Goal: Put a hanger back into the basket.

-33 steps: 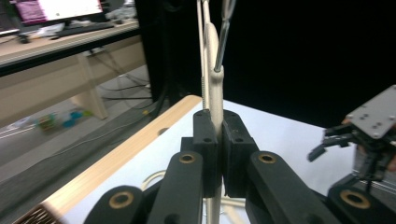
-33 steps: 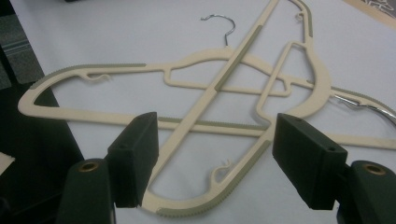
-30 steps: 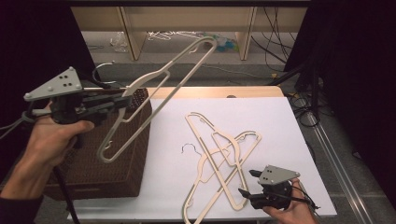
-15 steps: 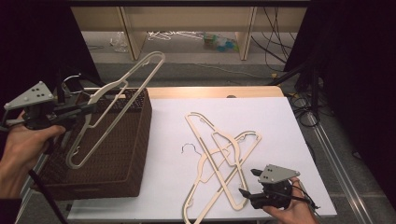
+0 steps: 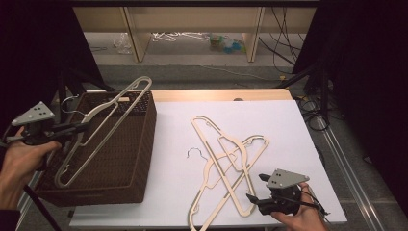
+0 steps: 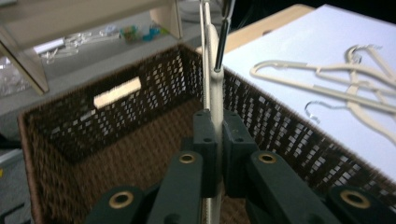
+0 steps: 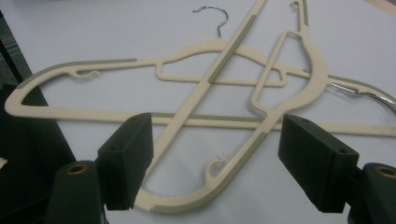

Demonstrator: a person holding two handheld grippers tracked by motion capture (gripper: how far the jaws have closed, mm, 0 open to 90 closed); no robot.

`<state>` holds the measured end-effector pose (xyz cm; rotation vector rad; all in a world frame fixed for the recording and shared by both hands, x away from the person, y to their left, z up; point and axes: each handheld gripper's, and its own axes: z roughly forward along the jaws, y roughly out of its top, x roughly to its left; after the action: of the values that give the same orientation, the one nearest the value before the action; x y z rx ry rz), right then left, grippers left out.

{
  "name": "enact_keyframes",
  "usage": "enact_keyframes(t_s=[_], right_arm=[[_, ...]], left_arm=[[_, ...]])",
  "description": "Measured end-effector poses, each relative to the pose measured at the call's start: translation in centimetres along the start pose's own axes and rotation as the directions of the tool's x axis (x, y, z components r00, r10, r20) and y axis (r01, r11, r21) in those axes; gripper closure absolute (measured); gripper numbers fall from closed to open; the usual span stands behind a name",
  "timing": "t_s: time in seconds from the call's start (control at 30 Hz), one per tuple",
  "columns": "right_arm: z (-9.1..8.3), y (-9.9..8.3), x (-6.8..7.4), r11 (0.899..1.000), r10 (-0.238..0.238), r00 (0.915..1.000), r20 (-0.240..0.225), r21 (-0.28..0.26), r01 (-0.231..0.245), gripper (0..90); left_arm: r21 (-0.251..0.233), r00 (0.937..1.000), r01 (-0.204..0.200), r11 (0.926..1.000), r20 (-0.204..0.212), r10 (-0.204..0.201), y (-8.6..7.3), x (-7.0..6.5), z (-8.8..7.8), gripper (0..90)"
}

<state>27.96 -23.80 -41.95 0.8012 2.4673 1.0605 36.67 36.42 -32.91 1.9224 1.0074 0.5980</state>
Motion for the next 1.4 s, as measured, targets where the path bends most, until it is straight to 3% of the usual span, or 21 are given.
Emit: enact_keyframes(t_s=[0.1,0.2,0.23,0.3,0.43,0.6,0.73,0.77,0.8,0.93,0.97,1.0,1.03,1.07,1.1,1.17,1.2,1.23,1.27,1.33,1.4], right_arm=[[-0.1,0.0,0.0,1.000,0.002,1.0000,0.004,-0.005,-0.002,27.3],[-0.1,0.0,-0.1,1.000,0.004,1.0000,0.007,-0.005,-0.004,27.2],[-0.1,0.0,-0.1,1.000,0.003,1.0000,0.008,-0.005,-0.003,27.1],[0.0,0.0,-0.2,1.000,0.003,1.0000,0.004,-0.003,-0.003,27.1],[0.0,0.0,0.0,1.000,0.009,1.0000,0.001,0.001,-0.009,27.1],[0.1,-0.1,-0.1,1.000,0.003,1.0000,0.004,0.000,-0.003,27.1],[0.1,-0.1,0.0,1.000,-0.001,1.0000,-0.002,0.007,0.001,27.1],[0.1,-0.1,0.0,1.000,0.000,1.0000,-0.001,0.006,0.001,27.1],[0.1,-0.1,0.0,1.000,0.000,1.0000,-0.001,0.006,0.001,27.1],[0.2,-0.1,0.1,1.000,0.004,1.0000,-0.005,0.016,-0.004,27.2],[0.2,-0.1,0.1,1.000,0.010,0.9999,-0.009,0.019,-0.010,27.1],[0.2,-0.1,0.1,1.000,0.010,0.9999,-0.010,0.019,-0.010,27.1],[0.3,-0.2,0.1,1.000,0.001,1.0000,-0.008,0.014,-0.001,27.1],[0.3,-0.2,0.0,1.000,-0.001,1.0000,-0.005,0.013,0.002,27.1],[0.3,-0.2,0.0,1.000,-0.001,1.0000,-0.005,0.013,0.002,27.1],[0.3,-0.2,-0.1,1.000,0.008,1.0000,0.000,0.014,-0.008,27.2],[0.3,-0.3,-0.1,1.000,0.008,1.0000,-0.001,0.018,-0.008,27.2],[0.3,-0.4,-0.2,1.000,0.013,0.9999,0.000,0.027,-0.013,27.2],[0.3,-0.5,-0.3,1.000,0.016,0.9999,0.004,0.027,-0.016,27.2],[0.4,-0.5,-0.3,0.999,0.022,0.9997,0.008,0.032,-0.023,27.1],[0.4,-0.6,-0.4,0.999,0.027,0.9996,0.005,0.037,-0.027,27.1]], left_arm=[[0.055,0.9998,-0.008,0.9985,-0.017,0.009,-0.7,0.4,0.8,85.7],[0.094,0.9999,0.000,0.9956,-0.014,0.002,-1.4,0.7,1.7,85.6],[0.094,0.9997,0.021,0.9953,-0.016,-0.020,-1.6,0.7,2.1,85.7],[0.127,0.9999,0.016,0.9917,-0.008,-0.015,-1.9,1.1,2.6,85.7],[0.140,0.9975,0.070,0.9877,-0.015,-0.069,-2.9,1.3,4.0,85.6],[0.151,0.9949,0.100,0.9834,-0.026,-0.097,-3.6,1.8,4.8,85.6],[0.177,0.9919,0.123,0.9766,-0.054,-0.115,-4.3,2.2,5.6,85.5],[0.157,0.9872,0.156,0.9752,-0.058,-0.148,-4.5,2.6,5.7,85.4],[0.157,0.9872,0.156,0.9752,-0.058,-0.148,-4.5,2.6,5.7,85.3],[0.158,0.9776,0.185,0.9699,-0.131,-0.165,-4.7,3.1,5.6,83.4],[0.207,0.9831,0.149,0.9669,-0.136,-0.122,-4.6,3.5,5.3,82.7],[0.170,0.9747,0.186,0.9677,-0.156,-0.160,-4.7,3.3,5.6,82.2],[0.206,0.9778,0.163,0.9648,-0.164,-0.130,-4.7,3.5,5.4,81.7],[0.212,0.9658,0.188,0.9590,-0.217,-0.142,-4.7,3.1,5.6,80.2],[0.212,0.9658,0.188,0.9590,-0.217,-0.142,-4.7,3.1,5.6,78.7],[0.213,0.9593,0.186,0.9592,-0.250,-0.131,-4.8,3.4,5.6,76.1],[0.211,0.9552,0.190,0.9590,-0.265,-0.131,-4.9,3.5,5.4,73.8],[0.203,0.9439,0.210,0.9563,-0.297,-0.144,-5.0,3.6,5.2,68.4],[0.204,0.9391,0.206,0.9572,-0.316,-0.135,-5.0,3.5,5.0,66.4],[0.203,0.9358,0.204,0.9577,-0.328,-0.130,-5.0,3.4,4.8,63.9],[0.159,0.9167,0.236,0.9586,-0.364,-0.165,-4.8,3.0,4.7,54.8]])
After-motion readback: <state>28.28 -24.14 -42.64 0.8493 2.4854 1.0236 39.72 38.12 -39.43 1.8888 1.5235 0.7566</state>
